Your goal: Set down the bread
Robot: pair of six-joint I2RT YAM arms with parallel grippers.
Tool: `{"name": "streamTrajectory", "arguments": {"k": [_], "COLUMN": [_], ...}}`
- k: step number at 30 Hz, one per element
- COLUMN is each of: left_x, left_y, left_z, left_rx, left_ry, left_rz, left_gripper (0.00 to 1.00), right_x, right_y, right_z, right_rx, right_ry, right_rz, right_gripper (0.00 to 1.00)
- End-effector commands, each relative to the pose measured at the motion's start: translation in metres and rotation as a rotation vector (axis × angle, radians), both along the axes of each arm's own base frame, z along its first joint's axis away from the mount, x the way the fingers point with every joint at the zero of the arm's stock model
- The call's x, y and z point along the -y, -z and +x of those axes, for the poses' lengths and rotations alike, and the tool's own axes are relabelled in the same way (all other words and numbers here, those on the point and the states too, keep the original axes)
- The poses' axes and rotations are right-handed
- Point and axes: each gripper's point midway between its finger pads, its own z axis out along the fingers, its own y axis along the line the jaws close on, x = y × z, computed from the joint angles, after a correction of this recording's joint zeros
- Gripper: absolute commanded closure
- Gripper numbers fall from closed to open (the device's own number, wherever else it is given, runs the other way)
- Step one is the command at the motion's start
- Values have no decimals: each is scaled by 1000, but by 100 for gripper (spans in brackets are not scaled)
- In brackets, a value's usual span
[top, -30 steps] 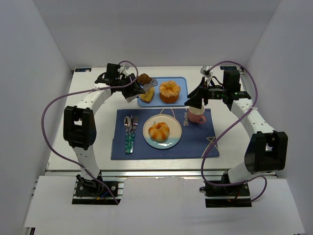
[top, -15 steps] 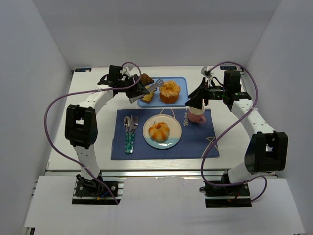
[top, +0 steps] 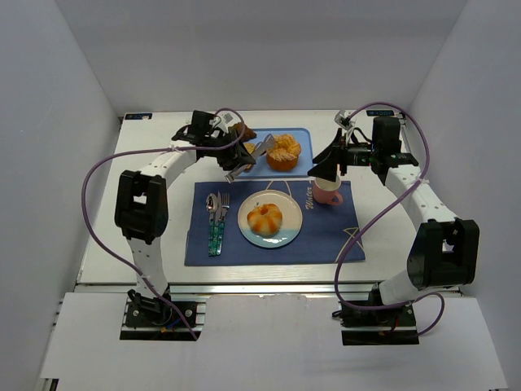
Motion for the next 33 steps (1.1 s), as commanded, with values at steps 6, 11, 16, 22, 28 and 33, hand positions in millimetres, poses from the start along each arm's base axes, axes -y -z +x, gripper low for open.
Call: {"name": "streamTrajectory", "arguments": {"k": [6,11,16,22,28,33], "left_x": [0,0,2,5,1,-4], "left_y": [-2,-9,-35,-85,-100,-104], "left_z": [-8,-7,0,5,-4,-16], "left_rx": [11,34,108,205,209,199], "left_ry": [49,48,33,18,23,39], "left_rz": [42,38,7,-125,-214,-255], "left_gripper": [54,67,81,93,100,100], "right_x": [1,1,1,2,2,2], "right_y": [-16,-15,-14,-14,-14,-13], "right_z": [-3,-4,-4,-6,-6,-7], "right_rx": [47,44,45,45,43,39], "right_ry": [-12,-13,-11,-12,-13,-11], "right_rz": [21,21,19,18,19,19], "right_gripper": [28,28,28,28,28,28]}}
